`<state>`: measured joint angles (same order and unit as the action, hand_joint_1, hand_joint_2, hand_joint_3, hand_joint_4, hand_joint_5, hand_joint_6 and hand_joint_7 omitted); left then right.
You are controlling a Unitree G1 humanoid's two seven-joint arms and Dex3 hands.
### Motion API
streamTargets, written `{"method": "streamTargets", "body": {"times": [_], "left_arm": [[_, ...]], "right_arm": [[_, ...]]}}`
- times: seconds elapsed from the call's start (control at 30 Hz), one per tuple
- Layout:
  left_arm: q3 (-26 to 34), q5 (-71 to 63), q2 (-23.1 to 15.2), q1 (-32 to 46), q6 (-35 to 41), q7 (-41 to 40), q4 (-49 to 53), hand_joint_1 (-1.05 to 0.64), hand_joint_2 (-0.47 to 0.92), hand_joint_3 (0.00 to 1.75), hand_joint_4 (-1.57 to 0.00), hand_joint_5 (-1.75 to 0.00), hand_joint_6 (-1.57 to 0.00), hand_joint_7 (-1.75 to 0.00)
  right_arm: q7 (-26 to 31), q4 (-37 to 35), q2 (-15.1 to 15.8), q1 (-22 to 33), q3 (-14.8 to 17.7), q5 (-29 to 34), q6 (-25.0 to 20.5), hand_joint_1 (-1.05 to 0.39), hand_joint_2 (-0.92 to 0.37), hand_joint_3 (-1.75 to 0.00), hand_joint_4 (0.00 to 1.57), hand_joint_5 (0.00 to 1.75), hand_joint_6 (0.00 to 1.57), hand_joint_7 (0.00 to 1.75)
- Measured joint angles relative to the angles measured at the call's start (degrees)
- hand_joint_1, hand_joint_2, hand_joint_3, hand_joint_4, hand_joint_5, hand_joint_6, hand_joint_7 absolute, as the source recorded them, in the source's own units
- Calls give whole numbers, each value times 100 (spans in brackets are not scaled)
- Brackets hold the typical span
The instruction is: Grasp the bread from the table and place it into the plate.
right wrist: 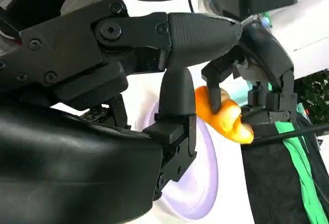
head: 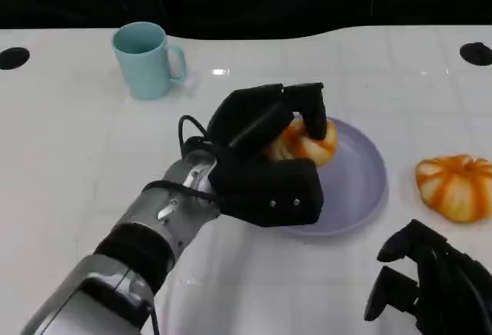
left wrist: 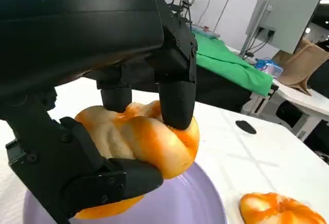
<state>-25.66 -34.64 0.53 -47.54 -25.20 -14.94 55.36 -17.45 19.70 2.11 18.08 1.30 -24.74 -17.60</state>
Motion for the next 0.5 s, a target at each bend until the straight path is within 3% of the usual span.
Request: {"method": "streamTargets", "body": {"times": [0.27,0.3,0.37,0.4,0.43,0.47,0.5], "left_arm": [[-119,-103,149,-183,-97,-239,506,-17,43,128,-91,-175,-68,-169],[-112,-72,172,-201,-80,-189,543,-19,52,111,-79,-172,-67,-142],[-92,4,208,-256,19,155,579,-20,59,98,-73,-171,-68,-124],[-86,67,222,-278,49,297,590,-25,75,65,-59,-142,-61,-84],[-83,113,231,-307,76,456,594,-28,83,48,-51,-125,-59,-62],[-80,147,232,-342,102,660,595,-30,88,38,-46,-99,-56,-42],[-84,167,225,-364,109,817,595,-32,90,34,-44,-83,-55,-30]], "right_arm": [[4,29,-2,25,-47,0,-2,-52,-92,-45,61,175,42,164],[9,34,-2,33,-63,6,-2,-52,-92,-46,61,175,42,164],[10,45,-1,43,-88,8,-2,-52,-92,-46,61,175,42,164],[10,57,-1,44,-94,7,-2,-52,-92,-46,61,175,41,164],[10,70,-1,46,-95,7,-2,-52,-92,-46,61,175,41,164],[10,85,-2,47,-95,3,-2,-52,-92,-46,61,175,41,164],[13,97,-2,51,-96,1,-2,-52,-92,-46,61,175,41,164]]}}
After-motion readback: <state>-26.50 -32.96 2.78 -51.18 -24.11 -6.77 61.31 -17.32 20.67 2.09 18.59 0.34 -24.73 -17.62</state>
